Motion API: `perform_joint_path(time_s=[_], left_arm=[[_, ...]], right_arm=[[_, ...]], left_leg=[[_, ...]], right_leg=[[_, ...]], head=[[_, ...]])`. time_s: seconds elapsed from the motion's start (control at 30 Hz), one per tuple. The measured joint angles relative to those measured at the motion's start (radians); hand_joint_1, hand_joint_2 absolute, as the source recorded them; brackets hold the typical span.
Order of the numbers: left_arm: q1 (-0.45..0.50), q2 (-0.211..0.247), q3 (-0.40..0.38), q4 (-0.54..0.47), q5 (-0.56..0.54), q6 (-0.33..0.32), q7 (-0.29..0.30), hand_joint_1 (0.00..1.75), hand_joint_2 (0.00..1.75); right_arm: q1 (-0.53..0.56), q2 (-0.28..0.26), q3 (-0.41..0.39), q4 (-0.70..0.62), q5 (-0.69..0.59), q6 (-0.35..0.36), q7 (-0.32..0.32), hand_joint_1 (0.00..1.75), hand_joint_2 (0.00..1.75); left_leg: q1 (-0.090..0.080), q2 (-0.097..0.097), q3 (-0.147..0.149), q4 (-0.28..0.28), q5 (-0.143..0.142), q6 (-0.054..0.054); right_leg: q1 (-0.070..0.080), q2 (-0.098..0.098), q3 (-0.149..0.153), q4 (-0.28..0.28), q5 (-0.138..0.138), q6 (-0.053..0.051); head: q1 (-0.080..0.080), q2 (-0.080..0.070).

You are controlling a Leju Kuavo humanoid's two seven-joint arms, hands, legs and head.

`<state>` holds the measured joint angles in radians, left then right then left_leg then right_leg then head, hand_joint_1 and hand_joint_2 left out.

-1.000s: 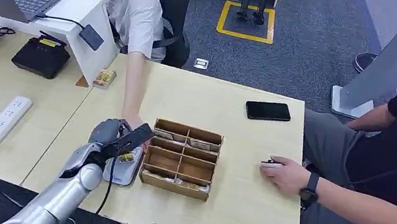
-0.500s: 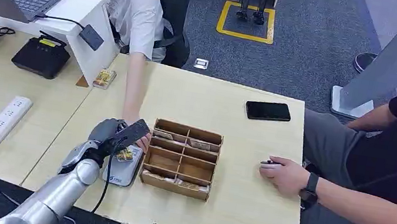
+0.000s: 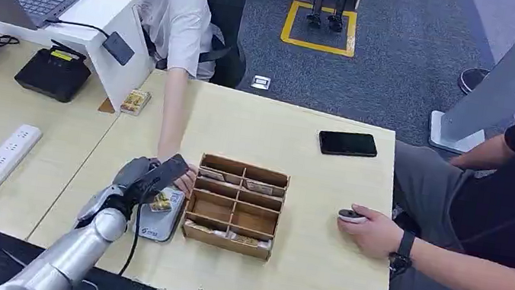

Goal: Pass the card to the sensor for recognition and then transmit it.

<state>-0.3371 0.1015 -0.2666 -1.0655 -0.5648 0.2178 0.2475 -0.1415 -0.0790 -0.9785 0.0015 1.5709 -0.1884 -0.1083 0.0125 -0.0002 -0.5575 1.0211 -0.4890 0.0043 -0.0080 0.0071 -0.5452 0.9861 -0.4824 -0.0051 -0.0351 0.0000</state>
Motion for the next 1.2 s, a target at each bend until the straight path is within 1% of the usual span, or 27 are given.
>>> perform_joint_path(time_s=[0.07, 0.2, 0.33, 0.53, 0.67, 1.07, 1.13, 1.2], left_arm=[[0.010, 0.000, 0.011, -0.007, 0.046, 0.000, -0.020, 1.75, 1.75], [0.019, 0.000, 0.025, -0.013, 0.076, 0.004, -0.043, 1.75, 1.75], [0.025, -0.005, 0.038, -0.016, 0.148, 0.021, -0.070, 1.75, 1.75], [0.033, -0.009, 0.049, -0.022, 0.190, 0.034, -0.092, 1.75, 1.75], [0.034, -0.010, 0.049, -0.022, 0.216, 0.037, -0.095, 1.75, 1.75], [0.034, -0.007, 0.049, -0.022, 0.234, 0.036, -0.094, 1.75, 1.75], [0.034, -0.004, 0.049, -0.022, 0.228, 0.033, -0.079, 1.75, 1.75], [0.033, 0.002, 0.049, -0.021, 0.199, 0.025, -0.056, 1.75, 1.75]], right_arm=[[0.000, 0.000, 0.000, 0.000, 0.000, 0.000, -0.002, 0.00, 1.75], [0.001, 0.000, 0.000, 0.000, 0.000, -0.001, -0.003, 0.00, 1.75], [0.003, 0.000, 0.000, 0.000, 0.000, -0.003, -0.005, 0.00, 1.75], [0.004, 0.000, -0.001, 0.000, 0.000, -0.005, -0.011, 0.00, 1.75], [0.004, 0.000, -0.002, 0.000, 0.000, -0.006, -0.011, 0.00, 1.75], [0.004, 0.002, -0.010, 0.000, 0.000, -0.006, -0.011, 0.00, 1.75], [0.003, 0.002, -0.010, 0.000, 0.000, -0.006, -0.008, 0.00, 1.75], [0.003, 0.002, -0.010, 0.000, 0.000, -0.005, -0.004, 0.00, 1.75]], left_leg=[[0.000, 0.000, 0.000, 0.000, 0.000, 0.000], [0.000, 0.000, 0.000, 0.000, 0.000, 0.000], [0.000, 0.000, 0.000, 0.000, 0.000, 0.000], [0.000, 0.000, 0.000, 0.000, 0.000, 0.000], [0.000, 0.000, 0.000, 0.000, 0.000, 0.000], [0.000, 0.000, 0.000, 0.000, 0.000, 0.000], [0.000, 0.000, 0.000, 0.000, 0.000, 0.000], [0.000, 0.000, 0.000, 0.000, 0.000, 0.000]], right_leg=[[0.000, 0.000, 0.000, 0.000, 0.000, 0.000], [0.000, 0.000, 0.000, 0.000, 0.000, 0.000], [0.000, 0.000, 0.000, 0.000, 0.000, 0.000], [0.000, 0.000, 0.000, 0.000, 0.000, 0.000], [0.000, 0.000, 0.000, 0.000, 0.000, 0.000], [0.000, 0.000, 0.000, 0.000, 0.000, 0.000], [0.000, 0.000, 0.000, 0.000, 0.000, 0.000], [0.000, 0.000, 0.000, 0.000, 0.000, 0.000]], head=[[0.000, 0.000], [0.000, 0.000], [0.000, 0.000], [0.000, 0.000], [0.000, 0.000], [0.000, 0.000], [0.000, 0.000], [0.000, 0.000]])
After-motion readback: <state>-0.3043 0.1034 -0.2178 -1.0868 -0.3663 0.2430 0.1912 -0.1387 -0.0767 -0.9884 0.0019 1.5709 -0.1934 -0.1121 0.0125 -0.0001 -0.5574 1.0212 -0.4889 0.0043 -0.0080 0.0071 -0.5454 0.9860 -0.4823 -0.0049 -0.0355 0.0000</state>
